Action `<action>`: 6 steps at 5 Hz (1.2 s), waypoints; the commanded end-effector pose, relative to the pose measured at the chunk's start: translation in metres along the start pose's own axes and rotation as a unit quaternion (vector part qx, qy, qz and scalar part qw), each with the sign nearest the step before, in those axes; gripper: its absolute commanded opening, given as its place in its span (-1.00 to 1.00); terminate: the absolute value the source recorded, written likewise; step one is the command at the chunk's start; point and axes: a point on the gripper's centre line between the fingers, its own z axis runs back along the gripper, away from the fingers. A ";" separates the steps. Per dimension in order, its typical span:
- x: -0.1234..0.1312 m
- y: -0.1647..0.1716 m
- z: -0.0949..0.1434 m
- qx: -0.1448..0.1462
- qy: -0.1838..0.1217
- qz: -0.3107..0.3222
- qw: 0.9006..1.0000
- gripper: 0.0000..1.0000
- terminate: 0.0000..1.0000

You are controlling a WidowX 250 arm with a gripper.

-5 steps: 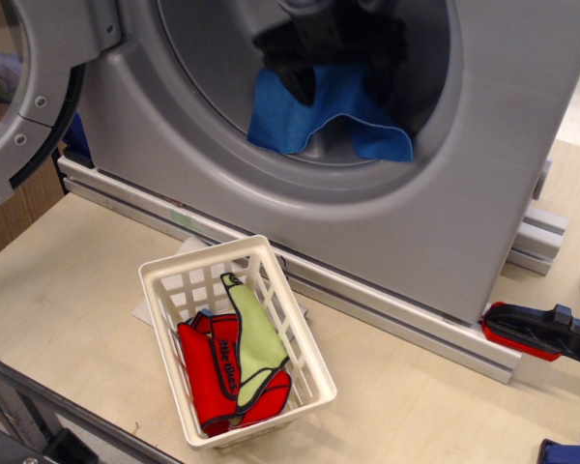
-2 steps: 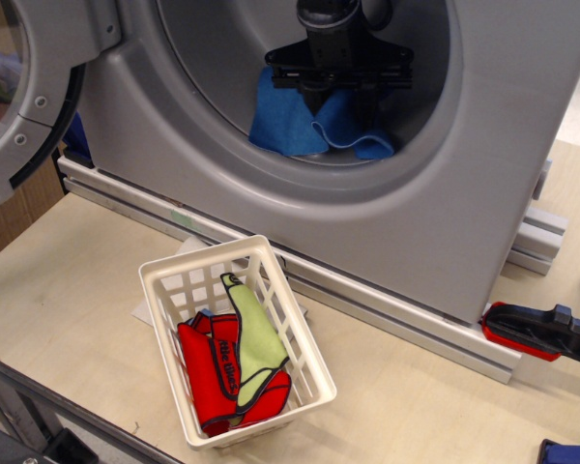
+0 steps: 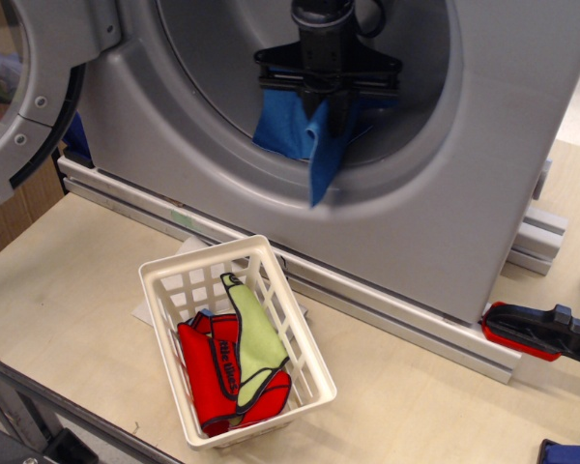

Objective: Take clothes out of laundry machine

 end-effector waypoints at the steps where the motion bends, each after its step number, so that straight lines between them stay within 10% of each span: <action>1: -0.015 0.029 0.082 0.008 0.023 0.036 0.999 -1.00 -1.00; 6: -0.125 0.043 0.006 0.057 0.140 0.007 0.988 -1.00 -1.00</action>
